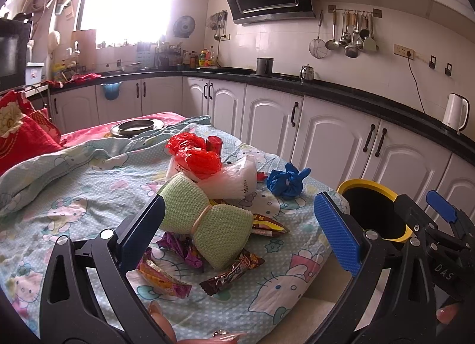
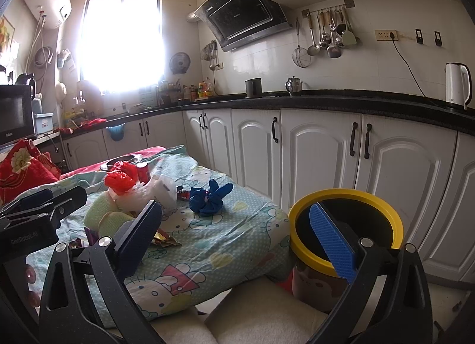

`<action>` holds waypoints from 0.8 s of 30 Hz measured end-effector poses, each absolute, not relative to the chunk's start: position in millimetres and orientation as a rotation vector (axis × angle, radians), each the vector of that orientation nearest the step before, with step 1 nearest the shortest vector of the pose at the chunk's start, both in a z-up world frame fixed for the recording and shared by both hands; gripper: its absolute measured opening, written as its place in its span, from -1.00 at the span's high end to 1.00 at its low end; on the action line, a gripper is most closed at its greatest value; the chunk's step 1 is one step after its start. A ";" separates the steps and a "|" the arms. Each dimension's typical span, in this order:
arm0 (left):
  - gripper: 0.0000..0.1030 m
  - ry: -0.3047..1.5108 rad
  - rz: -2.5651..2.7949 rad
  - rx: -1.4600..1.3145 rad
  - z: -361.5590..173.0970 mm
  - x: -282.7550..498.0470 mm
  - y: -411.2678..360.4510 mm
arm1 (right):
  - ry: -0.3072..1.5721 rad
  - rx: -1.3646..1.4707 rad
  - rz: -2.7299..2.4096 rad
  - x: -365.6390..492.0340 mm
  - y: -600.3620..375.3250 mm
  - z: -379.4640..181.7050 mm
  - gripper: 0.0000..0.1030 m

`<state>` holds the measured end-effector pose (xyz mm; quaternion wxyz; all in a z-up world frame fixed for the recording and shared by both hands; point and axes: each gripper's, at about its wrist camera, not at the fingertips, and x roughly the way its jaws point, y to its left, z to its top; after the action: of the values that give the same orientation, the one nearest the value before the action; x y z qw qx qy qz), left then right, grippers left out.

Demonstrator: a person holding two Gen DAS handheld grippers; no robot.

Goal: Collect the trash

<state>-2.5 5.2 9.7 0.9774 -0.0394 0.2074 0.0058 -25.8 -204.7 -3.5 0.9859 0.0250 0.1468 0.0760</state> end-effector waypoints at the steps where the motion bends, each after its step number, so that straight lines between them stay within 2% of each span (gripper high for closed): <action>1: -0.79 0.418 0.011 -0.080 9.2 -2.6 4.9 | 0.294 0.050 0.152 -26.0 -204.6 -3.5 -0.88; 24: -0.79 0.419 0.011 -0.091 16.0 -3.6 4.7 | 0.299 0.031 0.236 -24.2 -195.3 -5.2 -0.88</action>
<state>-3.6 4.7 16.0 0.9770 -0.0453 0.2081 0.0056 -24.2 -195.3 -5.2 0.9818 0.0153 0.1484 0.1174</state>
